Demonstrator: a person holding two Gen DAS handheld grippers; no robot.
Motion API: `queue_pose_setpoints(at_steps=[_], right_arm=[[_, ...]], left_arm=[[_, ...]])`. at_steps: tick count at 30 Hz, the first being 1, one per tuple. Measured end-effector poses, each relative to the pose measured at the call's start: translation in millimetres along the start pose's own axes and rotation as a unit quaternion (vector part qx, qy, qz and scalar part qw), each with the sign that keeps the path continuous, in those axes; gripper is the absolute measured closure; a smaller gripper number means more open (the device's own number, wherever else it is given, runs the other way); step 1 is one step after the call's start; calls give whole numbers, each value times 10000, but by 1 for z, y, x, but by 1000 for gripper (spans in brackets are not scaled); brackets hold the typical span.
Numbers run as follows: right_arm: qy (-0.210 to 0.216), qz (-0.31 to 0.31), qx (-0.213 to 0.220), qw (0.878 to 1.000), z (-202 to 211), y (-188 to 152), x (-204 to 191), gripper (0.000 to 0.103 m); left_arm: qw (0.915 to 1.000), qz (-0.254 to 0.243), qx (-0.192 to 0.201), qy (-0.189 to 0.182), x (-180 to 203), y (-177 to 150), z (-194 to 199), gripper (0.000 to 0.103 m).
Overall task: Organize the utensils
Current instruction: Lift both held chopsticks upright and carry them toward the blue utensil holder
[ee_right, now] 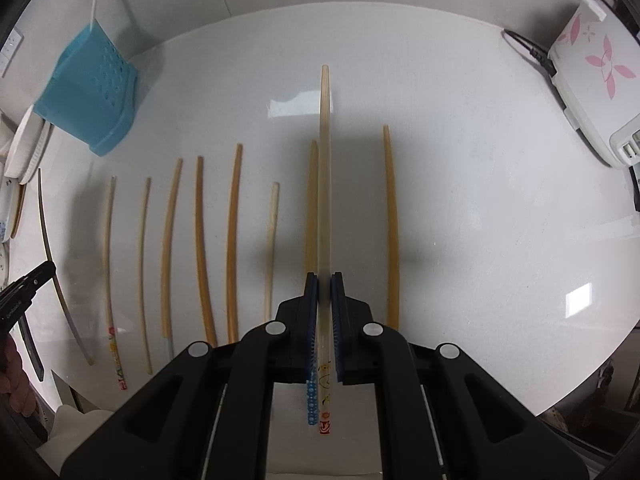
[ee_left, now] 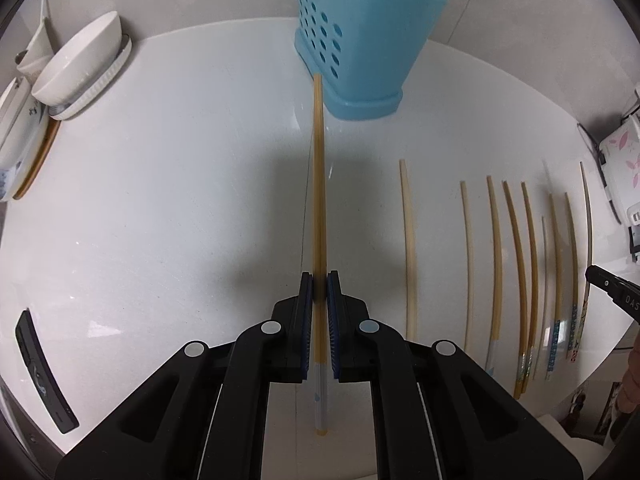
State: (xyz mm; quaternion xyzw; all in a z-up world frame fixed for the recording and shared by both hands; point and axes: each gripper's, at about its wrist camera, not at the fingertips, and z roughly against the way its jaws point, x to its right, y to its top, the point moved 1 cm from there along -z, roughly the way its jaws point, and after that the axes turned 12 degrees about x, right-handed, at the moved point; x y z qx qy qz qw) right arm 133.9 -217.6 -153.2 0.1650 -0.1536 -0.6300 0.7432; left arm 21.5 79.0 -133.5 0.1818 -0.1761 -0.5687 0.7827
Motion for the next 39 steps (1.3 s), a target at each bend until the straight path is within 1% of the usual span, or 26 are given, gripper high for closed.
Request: queue_pose_setpoints(at_steps=[3,4,9,11,13,21,29,36,39], right_arm=[[78,4,229,9997,8,6,-6,97],[110,12,330,9994,13,8,-8,97],[195,36,641,9977,24,27,-19,97],[223,44,750,9969,29,34,-20,97],[250,50,863,9959,34,38,-22,97],[368,164,1420,9891,58,60,-35,97],[448,294,1796,9823,72,77,-52,97],[533,408,2128,9748,86,93,-69,97],[569,457,2253,9716,91,102,-76,97]], left_arm=[[9999,11,172,-10,0,6,18,96],[9997,-7,224,-1,8,14,19,96],[9988,-42,495,-33,16,19,40,96],[9984,-32,565,-49,14,34,34,96],[9978,-43,652,-51,14,41,38,96],[9950,-102,988,-116,18,65,61,96],[9904,-194,1362,-166,23,90,93,96],[9864,-190,1592,-348,29,109,119,96],[9849,-140,1652,-489,28,119,128,96]])
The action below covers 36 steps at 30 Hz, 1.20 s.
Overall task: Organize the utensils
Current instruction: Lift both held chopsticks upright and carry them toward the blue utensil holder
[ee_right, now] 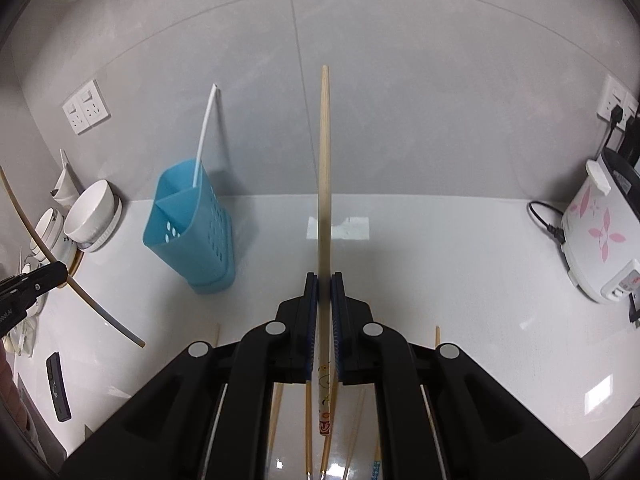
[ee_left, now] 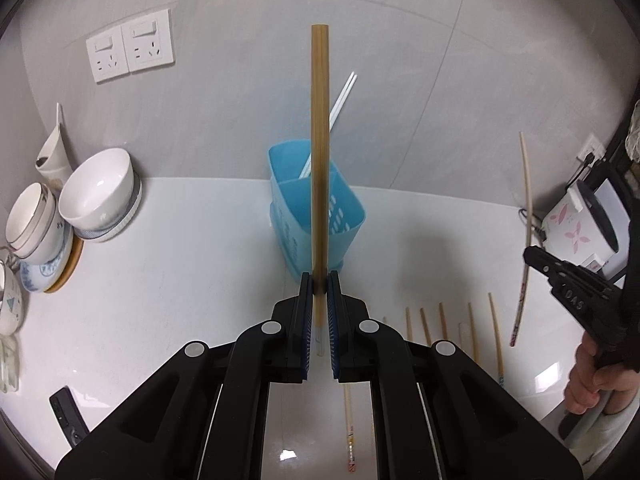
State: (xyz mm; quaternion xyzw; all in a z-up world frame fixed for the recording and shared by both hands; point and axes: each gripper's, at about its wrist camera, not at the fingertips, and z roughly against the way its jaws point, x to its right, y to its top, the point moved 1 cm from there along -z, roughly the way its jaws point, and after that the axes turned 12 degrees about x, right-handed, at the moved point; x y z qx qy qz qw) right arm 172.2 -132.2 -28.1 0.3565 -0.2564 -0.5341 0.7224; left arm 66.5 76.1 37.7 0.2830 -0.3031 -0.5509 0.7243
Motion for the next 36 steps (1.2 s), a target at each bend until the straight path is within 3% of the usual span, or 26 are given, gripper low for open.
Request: queue_pose_setpoints(at_steps=[13,20,28,36], right_arm=[[302,58,505,9983,-2,45,-29,97],[449,-15,722,9964,-7,64,-41,97],[581,-56,896,9943,-13,82,-54,97],[643,-77,796,9947,-29,84,-63,97]], left_arm=[[9985,-87,545,-64,5,62,23,96],[9976,-104,684,-10,6,85,15,96],[9980,-71,634,1,5,109,-11,96],[10000,-30,62,-49,-1,109,-69,96]])
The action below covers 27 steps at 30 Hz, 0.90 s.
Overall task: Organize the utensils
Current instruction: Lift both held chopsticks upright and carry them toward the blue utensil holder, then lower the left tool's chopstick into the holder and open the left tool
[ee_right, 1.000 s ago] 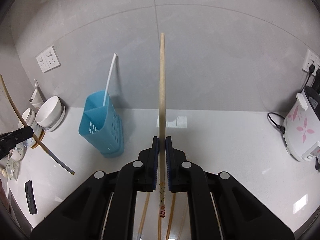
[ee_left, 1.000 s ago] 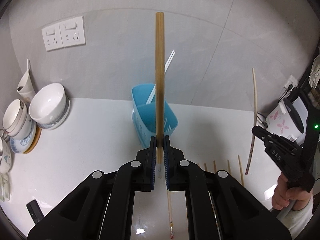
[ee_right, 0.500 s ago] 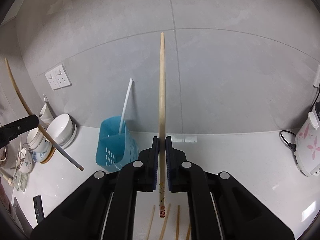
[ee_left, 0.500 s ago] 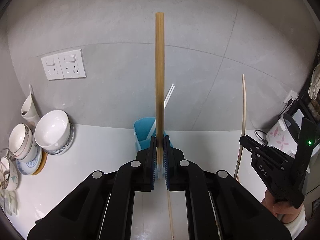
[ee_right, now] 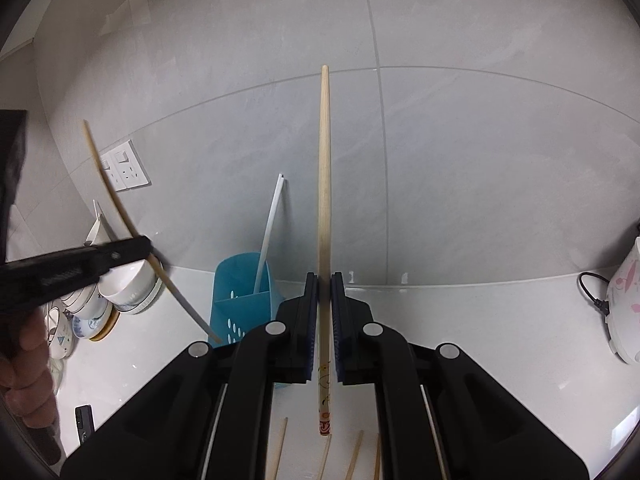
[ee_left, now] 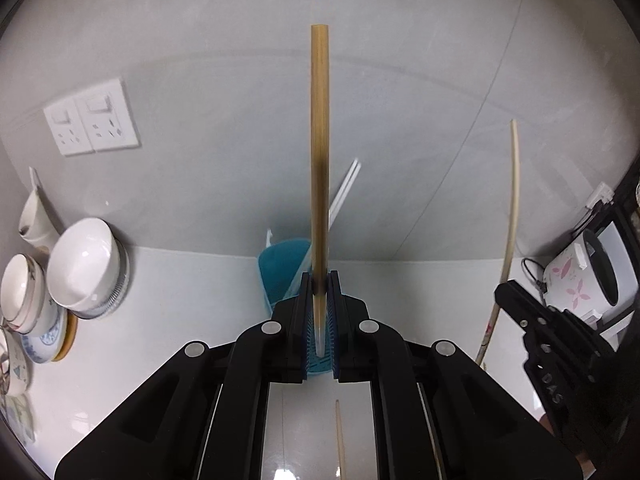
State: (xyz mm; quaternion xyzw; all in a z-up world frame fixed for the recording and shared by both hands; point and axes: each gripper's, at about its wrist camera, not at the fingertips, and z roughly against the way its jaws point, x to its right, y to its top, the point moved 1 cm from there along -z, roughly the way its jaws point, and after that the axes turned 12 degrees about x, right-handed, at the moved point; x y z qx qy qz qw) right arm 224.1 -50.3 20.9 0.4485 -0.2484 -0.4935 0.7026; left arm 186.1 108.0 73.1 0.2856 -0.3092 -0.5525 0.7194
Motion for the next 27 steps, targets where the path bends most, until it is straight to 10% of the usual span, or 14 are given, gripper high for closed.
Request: queue_pose_setpoints(at_steps=[27], right_arm=[[22,-29,-485,9988,-45,-20,-6,97]], left_arm=[[9980,-111,-614,120,-9,-41,-112,95]])
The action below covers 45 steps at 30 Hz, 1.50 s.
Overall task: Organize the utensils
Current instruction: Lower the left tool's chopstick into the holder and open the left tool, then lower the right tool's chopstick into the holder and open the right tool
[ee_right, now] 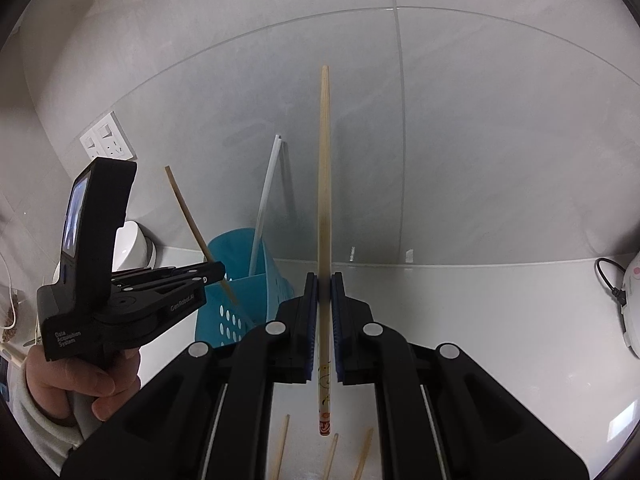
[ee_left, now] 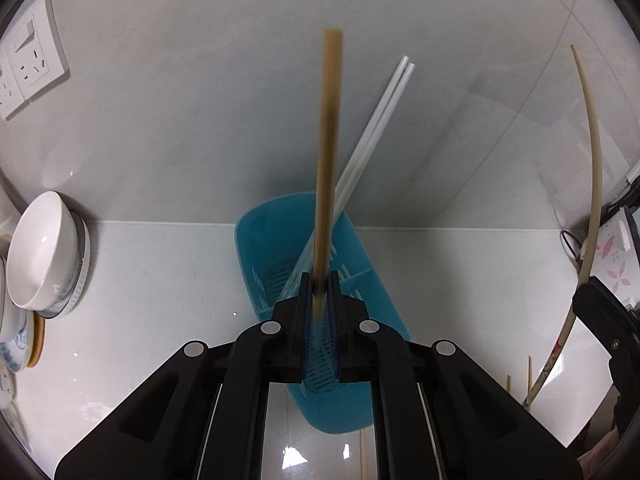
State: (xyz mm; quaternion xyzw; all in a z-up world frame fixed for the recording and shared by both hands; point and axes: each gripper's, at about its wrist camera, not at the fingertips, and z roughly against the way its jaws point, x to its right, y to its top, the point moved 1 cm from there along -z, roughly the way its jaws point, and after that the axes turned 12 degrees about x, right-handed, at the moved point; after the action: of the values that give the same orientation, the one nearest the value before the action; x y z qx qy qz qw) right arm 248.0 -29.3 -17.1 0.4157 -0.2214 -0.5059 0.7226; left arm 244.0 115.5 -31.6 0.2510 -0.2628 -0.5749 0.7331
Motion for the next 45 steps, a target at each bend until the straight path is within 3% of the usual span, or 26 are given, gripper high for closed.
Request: queue_pose_setpoints(at_steps=[2,6,7,12,22,30,35,45], right_arm=[[5,9,-8,10000,-1,0,0,97],[21,15,-18,10000,-3,2,-1,97],[28,15,-16,10000,-3,2,-1,97],[140,30,16,9999,-5,6,-6,97],[610,-81,234,9978,-9,23,-22,97],[1055,31,620,9925,-22,28,-48,97],[1113,138,807,9904,-37,16,-59,97],[920,389,613,9931,-69,-21,-67,97]], left_arm=[[10000,1,87,17,-1,1,3,90],[9992,39,397,104,-3,3,19,69],[9989,77,455,122,-5,3,24,59],[9964,131,809,221,-10,0,54,39],[9921,341,1132,415,-37,-19,78,10],[9909,363,1165,568,-56,-34,88,6],[9915,364,1058,666,-64,-44,85,6],[9915,399,998,737,-76,-57,77,6]])
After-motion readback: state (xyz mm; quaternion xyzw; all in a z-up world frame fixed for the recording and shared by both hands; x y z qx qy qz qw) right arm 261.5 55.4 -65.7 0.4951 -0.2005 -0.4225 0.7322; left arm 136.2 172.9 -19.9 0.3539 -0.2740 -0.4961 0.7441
